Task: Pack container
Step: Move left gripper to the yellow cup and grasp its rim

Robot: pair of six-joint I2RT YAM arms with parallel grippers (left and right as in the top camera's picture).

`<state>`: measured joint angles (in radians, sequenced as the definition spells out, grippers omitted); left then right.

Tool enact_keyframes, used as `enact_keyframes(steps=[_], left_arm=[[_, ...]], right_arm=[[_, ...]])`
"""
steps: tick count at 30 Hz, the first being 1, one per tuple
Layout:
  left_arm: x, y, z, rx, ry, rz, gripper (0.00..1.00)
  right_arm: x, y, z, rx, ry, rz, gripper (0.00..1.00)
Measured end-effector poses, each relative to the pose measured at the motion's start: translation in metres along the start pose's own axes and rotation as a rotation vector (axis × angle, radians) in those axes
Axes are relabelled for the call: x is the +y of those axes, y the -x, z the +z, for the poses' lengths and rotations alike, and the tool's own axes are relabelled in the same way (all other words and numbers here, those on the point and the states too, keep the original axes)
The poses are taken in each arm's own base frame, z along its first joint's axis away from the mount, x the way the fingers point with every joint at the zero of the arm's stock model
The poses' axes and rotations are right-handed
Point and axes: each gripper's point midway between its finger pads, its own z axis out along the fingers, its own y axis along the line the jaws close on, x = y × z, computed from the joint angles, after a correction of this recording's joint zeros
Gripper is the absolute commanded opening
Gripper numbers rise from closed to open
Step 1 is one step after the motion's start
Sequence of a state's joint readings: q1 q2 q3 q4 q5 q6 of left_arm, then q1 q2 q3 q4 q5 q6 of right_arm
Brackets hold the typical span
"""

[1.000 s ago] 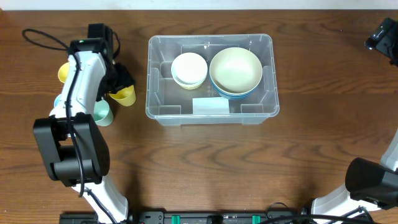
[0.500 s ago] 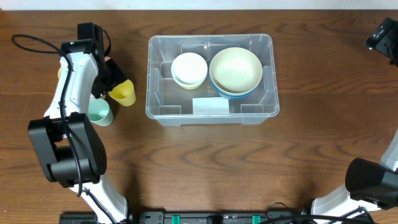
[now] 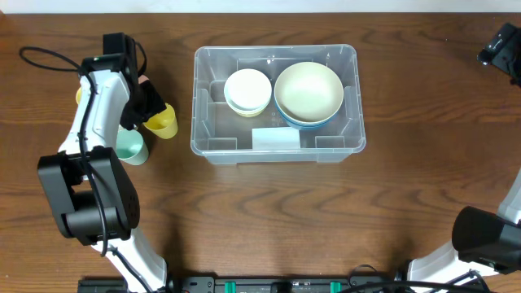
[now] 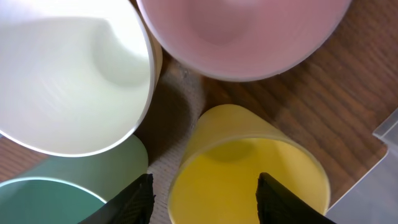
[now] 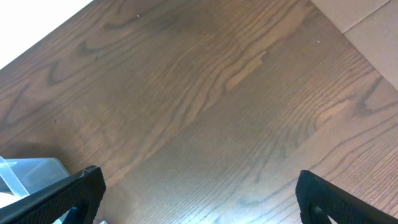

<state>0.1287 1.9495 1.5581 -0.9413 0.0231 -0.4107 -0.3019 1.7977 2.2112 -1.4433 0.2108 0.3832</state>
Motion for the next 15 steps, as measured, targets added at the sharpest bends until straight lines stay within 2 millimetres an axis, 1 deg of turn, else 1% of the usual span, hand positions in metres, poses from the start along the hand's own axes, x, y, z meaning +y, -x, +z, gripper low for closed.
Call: enact_keyframes(steps=[2, 7, 11, 13, 14, 15], left_arm=[[0.000, 0.000, 0.002, 0.002, 0.001, 0.000, 0.50], [0.000, -0.001, 0.008, 0.013, 0.006, 0.009, 0.30], [0.000, -0.002, 0.013, 0.022, 0.010, 0.015, 0.24], [0.000, -0.001, 0.013, 0.020, 0.010, 0.015, 0.19], [0.000, -0.001, 0.013, 0.018, 0.009, 0.013, 0.10], [0.000, -0.001, 0.013, 0.017, 0.009, 0.010, 0.06]], right_arm=[[0.000, 0.000, 0.000, 0.000, 0.000, 0.000, 0.99], [0.000, 0.000, 0.000, 0.000, 0.000, 0.000, 0.99], [0.000, 0.000, 0.000, 0.000, 0.000, 0.000, 0.99], [0.000, 0.000, 0.000, 0.000, 0.000, 0.000, 0.99], [0.000, 0.000, 0.000, 0.000, 0.000, 0.000, 0.99], [0.000, 0.000, 0.000, 0.000, 0.000, 0.000, 0.99]])
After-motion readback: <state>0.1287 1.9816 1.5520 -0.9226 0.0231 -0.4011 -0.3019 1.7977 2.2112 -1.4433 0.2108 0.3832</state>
